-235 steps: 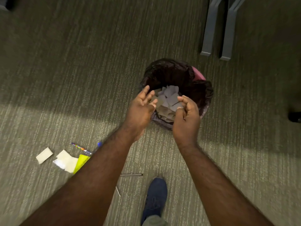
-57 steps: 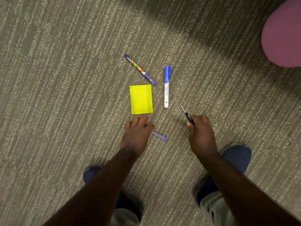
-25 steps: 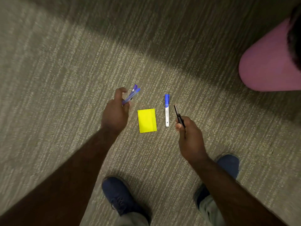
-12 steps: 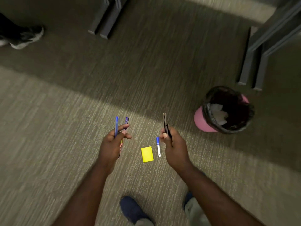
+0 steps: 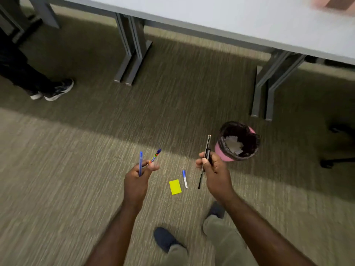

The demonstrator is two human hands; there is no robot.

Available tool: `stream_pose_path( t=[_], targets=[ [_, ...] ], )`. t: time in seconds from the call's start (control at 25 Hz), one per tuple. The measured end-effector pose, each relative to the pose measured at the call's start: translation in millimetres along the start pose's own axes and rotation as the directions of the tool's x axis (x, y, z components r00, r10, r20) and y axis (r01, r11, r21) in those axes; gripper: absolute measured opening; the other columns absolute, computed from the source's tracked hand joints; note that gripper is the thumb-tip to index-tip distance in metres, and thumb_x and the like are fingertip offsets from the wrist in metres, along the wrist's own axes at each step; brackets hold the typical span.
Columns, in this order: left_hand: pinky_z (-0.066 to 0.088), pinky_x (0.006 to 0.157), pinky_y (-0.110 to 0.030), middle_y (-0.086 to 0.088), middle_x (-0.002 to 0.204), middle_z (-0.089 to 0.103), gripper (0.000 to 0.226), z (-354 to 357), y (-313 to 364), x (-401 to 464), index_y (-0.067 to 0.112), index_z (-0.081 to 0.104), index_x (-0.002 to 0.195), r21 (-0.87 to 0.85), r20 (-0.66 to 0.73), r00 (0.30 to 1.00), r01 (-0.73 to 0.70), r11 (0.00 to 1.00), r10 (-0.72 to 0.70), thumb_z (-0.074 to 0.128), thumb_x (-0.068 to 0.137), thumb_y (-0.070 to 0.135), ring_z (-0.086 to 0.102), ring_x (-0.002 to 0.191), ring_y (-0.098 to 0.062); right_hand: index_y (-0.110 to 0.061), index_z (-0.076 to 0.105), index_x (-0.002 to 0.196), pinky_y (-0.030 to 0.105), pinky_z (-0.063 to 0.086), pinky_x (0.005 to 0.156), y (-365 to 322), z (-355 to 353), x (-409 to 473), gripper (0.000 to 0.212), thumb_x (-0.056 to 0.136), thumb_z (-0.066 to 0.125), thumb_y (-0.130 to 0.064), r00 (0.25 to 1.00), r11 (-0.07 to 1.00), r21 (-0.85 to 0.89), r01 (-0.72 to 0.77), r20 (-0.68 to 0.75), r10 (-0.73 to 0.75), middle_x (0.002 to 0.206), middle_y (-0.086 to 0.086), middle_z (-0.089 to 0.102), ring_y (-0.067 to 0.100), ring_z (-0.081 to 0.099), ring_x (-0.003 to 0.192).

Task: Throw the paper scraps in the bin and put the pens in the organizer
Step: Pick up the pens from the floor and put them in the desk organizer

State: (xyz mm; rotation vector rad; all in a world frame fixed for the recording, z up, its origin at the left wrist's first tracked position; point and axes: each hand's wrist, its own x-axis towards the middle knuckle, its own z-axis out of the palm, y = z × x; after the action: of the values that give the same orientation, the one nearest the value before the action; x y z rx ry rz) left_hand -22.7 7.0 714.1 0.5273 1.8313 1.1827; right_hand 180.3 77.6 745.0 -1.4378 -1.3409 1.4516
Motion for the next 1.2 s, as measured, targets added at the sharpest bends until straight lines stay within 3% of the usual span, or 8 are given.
stream_pose_path(
  t=[0.08,0.2,0.36,0.48,0.6,0.72,1.0,1.2],
  targets=[
    [0.046,0.067,-0.023,0.008,0.069,0.071,0.022,4.3,15.9,-18.1,0.019,0.073,0.081,-0.005,0.004,1.0,-0.011,1.0,0.011,0.061,0.087,0.037,0.063,0.065,-0.003,-0.025,0.058,0.097,0.019,0.052,0.076,-23.5,-18.5,-9.4,0.027,0.097,0.043,-0.003,1.0,0.998,0.057,-0.002,-0.028,0.003,0.085,-0.002,0.067,0.002,0.064,0.079],
    [0.04,0.048,-0.02,0.004,0.049,0.052,0.034,26.4,39.2,-31.2,0.022,0.07,0.076,0.071,0.065,0.998,0.021,0.997,-0.026,0.053,0.087,0.049,0.047,0.048,-0.009,-0.02,0.06,0.099,0.019,0.054,0.081,-45.1,-49.5,-11.7,0.023,0.095,0.046,-0.002,0.998,0.99,0.142,-0.025,-0.045,0.032,0.091,0.003,0.071,0.005,0.068,0.086],
    [0.035,0.05,-0.02,0.007,0.053,0.044,0.038,75.4,83.8,-26.0,0.024,0.067,0.071,0.206,0.145,0.989,-0.008,0.979,-0.022,0.046,0.091,0.05,0.039,0.044,-0.001,-0.017,0.062,0.096,0.016,0.054,0.078,-59.3,-89.4,13.2,0.022,0.093,0.05,0.001,0.997,0.977,0.207,-0.057,-0.039,0.066,0.095,0.012,0.072,0.005,0.069,0.084],
    [0.032,0.05,-0.025,0.006,0.055,0.042,0.036,114.4,122.4,-12.9,0.024,0.062,0.071,0.163,0.208,0.978,-0.011,0.987,-0.024,0.044,0.092,0.047,0.036,0.048,-0.007,-0.018,0.062,0.093,0.014,0.053,0.075,-75.8,-117.6,46.6,0.021,0.092,0.052,0.001,0.998,0.979,0.198,-0.057,-0.009,0.059,0.092,0.013,0.072,0.002,0.069,0.081],
    [0.044,0.058,-0.026,-0.001,0.074,0.063,0.033,155.7,160.1,5.9,0.013,0.061,0.082,0.065,0.328,0.944,0.002,0.998,-0.023,0.04,0.098,0.032,0.055,0.064,-0.012,-0.019,0.062,0.091,0.014,0.052,0.075,-94.5,-145.3,79.1,0.02,0.09,0.055,0.0,0.998,0.975,0.22,-0.016,-0.05,0.028,0.089,0.007,0.072,0.003,0.069,0.082],
    [0.05,0.059,-0.025,-0.006,0.075,0.066,0.027,188.4,192.0,20.7,0.01,0.06,0.089,-0.052,0.419,0.908,0.019,0.998,0.005,0.038,0.099,0.023,0.061,0.064,-0.015,-0.018,0.064,0.092,0.014,0.053,0.075,-113.3,-171.8,106.2,0.017,0.089,0.058,-0.003,0.997,0.967,0.254,0.011,-0.081,0.01,0.09,0.005,0.073,0.006,0.071,0.085],
    [0.049,0.05,-0.024,0.002,0.067,0.054,0.023,237.0,235.6,47.3,0.022,0.06,0.104,-0.019,0.43,0.897,-0.107,0.994,0.104,0.037,0.1,0.02,0.053,0.052,-0.01,-0.016,0.065,0.099,0.017,0.053,0.08,-141.2,-212.4,153.1,0.016,0.088,0.061,-0.006,0.988,0.966,0.257,0.029,-0.152,0.01,0.095,0.007,0.074,0.009,0.071,0.089],
    [0.051,0.05,-0.022,-0.001,0.082,0.058,0.022,254.1,270.5,88.4,0.019,0.057,0.107,0.01,0.463,0.88,-0.119,0.993,0.101,0.037,0.1,0.016,0.056,0.055,-0.009,-0.026,0.065,0.098,0.025,0.053,0.087,-150.6,-220.2,194.3,0.021,0.09,0.057,-0.008,0.972,0.975,0.211,0.065,-0.236,-0.014,0.092,-0.002,0.075,0.009,0.07,0.094]
  ],
)
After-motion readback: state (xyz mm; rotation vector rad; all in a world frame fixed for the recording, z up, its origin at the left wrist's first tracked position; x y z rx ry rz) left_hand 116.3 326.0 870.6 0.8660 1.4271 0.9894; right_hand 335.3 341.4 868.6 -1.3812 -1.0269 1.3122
